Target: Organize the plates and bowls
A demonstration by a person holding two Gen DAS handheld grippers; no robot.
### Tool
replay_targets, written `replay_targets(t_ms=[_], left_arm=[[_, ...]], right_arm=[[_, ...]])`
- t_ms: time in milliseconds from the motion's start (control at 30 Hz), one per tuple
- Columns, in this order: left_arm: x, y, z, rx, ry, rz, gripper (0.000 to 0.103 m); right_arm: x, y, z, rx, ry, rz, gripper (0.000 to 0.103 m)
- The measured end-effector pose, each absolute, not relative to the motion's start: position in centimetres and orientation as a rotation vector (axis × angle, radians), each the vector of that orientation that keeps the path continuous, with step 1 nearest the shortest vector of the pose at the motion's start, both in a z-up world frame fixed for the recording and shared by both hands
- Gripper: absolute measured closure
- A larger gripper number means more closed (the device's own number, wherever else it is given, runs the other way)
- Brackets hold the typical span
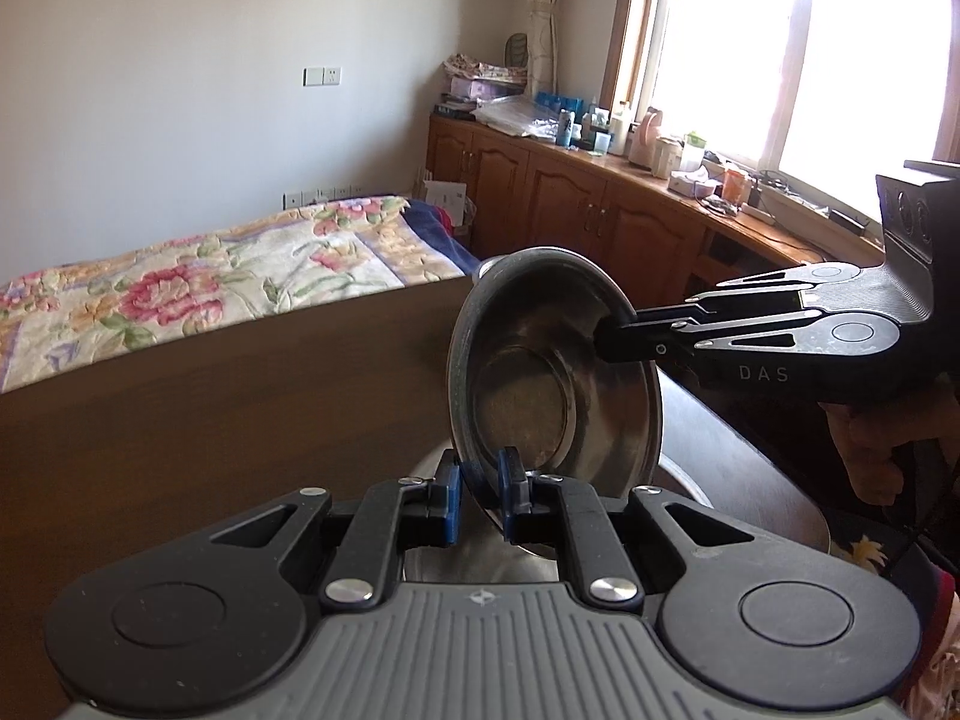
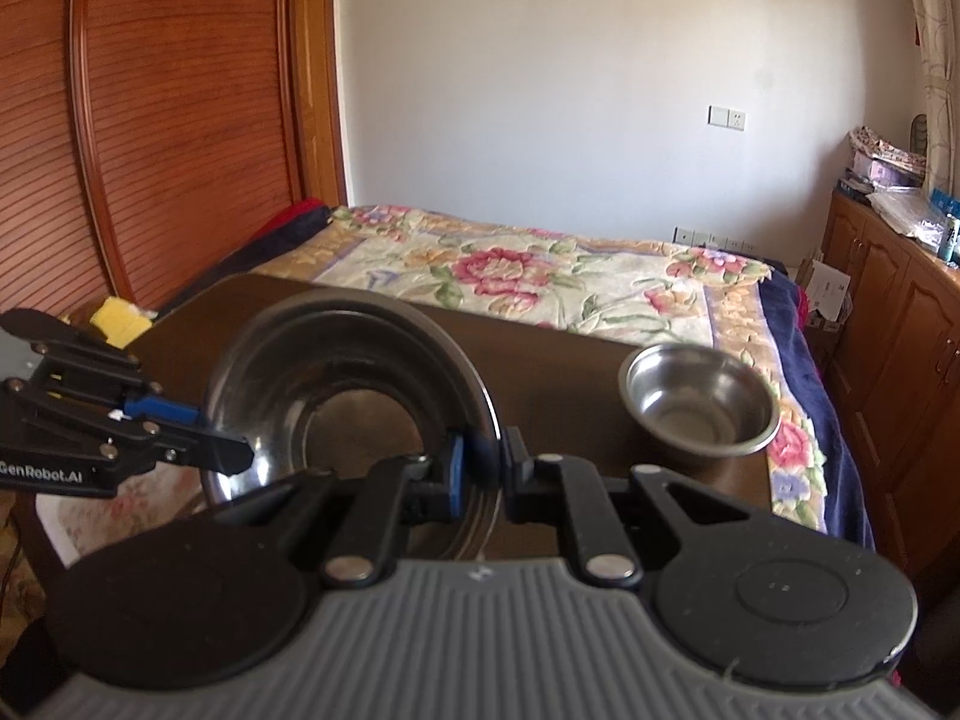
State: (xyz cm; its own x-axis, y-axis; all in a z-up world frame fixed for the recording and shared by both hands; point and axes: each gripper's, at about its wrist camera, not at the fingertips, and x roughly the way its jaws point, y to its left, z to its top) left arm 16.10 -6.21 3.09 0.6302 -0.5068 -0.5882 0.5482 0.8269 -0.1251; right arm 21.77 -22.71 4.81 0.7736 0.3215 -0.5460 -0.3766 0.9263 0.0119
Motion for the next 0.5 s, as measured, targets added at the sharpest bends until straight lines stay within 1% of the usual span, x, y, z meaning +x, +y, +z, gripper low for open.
replay_targets(t_ms=[500], left_arm=[[14.3, -5.9, 0.0, 0.026, 0.733, -0.625, 0.089]], right_arm=[[20.0, -21.6, 3.2, -0.149, 0.625, 0.406, 0.088]])
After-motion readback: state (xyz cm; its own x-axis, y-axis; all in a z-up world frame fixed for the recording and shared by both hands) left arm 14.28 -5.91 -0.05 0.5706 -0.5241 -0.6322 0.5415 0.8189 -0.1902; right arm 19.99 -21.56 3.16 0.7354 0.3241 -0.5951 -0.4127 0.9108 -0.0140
